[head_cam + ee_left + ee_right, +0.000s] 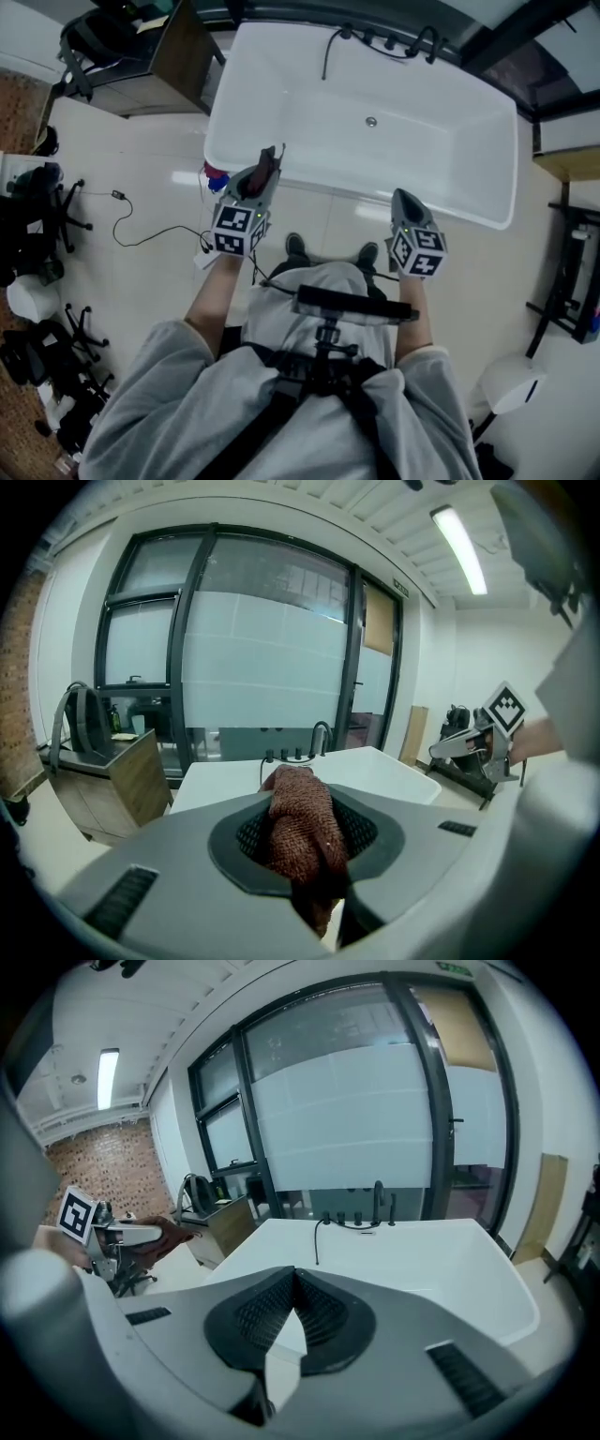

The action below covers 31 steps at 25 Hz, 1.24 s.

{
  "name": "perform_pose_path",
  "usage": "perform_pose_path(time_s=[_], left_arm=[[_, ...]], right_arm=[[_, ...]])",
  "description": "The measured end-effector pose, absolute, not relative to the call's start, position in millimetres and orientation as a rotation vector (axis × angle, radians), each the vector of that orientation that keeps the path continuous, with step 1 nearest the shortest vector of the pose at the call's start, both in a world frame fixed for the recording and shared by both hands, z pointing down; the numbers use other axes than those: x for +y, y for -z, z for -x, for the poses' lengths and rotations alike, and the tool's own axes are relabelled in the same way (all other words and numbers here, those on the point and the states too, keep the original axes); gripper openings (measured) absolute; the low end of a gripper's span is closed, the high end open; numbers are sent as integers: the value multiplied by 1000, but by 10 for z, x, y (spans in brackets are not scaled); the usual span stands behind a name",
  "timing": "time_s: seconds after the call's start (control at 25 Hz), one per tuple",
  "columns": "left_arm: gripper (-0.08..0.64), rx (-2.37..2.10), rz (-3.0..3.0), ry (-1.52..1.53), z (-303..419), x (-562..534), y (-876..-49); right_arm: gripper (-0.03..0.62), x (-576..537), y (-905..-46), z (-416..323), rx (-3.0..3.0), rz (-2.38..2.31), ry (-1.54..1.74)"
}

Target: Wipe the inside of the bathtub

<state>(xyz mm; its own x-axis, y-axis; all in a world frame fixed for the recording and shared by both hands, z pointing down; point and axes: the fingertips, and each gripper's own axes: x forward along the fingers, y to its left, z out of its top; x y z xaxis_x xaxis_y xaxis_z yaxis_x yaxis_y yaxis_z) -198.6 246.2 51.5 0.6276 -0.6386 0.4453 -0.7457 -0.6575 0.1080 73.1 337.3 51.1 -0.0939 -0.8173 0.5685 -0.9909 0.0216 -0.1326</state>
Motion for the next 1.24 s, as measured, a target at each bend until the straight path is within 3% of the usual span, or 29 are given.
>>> perform_pose_path(time_s=[0.6, 1.24], left_arm=[[95, -1319, -2464, -530, 1333, 3081, -177], [95, -1313, -2471, -536, 1222, 3275, -111]], right_arm=[[5, 3907, -407, -1679, -2062, -1739, -711], [5, 4017, -369, -1705, -2089, -1745, -688]])
